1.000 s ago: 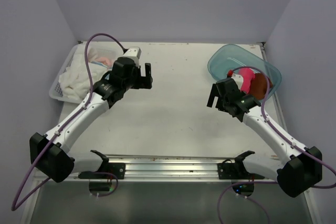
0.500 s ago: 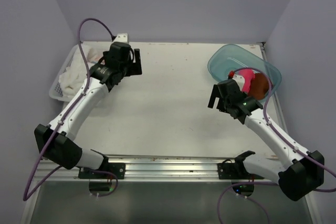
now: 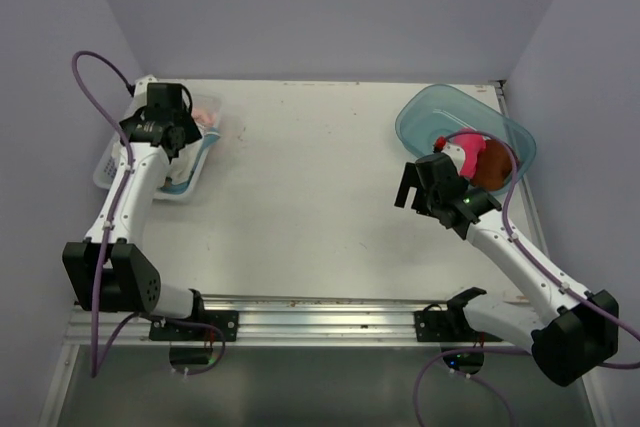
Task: Roll the towels
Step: Grab a towel with the left arm, then move the towel to the center of the board
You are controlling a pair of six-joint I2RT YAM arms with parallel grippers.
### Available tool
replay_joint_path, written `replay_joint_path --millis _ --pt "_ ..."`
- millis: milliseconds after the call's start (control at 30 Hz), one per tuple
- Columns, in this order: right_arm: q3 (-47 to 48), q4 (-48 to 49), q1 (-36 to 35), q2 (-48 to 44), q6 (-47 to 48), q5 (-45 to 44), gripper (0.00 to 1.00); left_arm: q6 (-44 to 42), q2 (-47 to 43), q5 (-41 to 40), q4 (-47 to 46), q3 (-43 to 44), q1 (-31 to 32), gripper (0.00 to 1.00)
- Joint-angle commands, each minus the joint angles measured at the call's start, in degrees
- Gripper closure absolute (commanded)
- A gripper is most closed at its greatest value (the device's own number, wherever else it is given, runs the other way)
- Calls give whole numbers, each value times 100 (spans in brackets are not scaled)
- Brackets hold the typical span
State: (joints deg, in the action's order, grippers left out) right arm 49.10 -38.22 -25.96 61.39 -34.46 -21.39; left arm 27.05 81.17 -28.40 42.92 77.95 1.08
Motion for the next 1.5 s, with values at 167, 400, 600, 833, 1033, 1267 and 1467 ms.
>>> replay_joint_path --millis 167,400,600,833,1033,1267,1467 --pt "-32 122 -6 -109 88 47 1 319 742 36 -617 -192 -740 12" --pt "-41 51 -6 -188 80 64 1 424 1297 397 -775 -149 -882 54" --pt "56 -37 -6 -206 106 3 2 407 762 326 -539 412 -882 100" --pt "47 25 -6 -145 45 56 1 -85 -531 1037 -855 1511 -873 100" --pt "108 78 -6 -83 27 205 2 -87 -1295 3101 -1829 2084 -864 100" --pt "126 -28 -6 -197 36 47 1 406 -1279 5158 -2278 2515 -610 100" --pt "64 -203 -6 -373 -149 -260 2 661 -1191 5372 -2612 1560 1014 100"
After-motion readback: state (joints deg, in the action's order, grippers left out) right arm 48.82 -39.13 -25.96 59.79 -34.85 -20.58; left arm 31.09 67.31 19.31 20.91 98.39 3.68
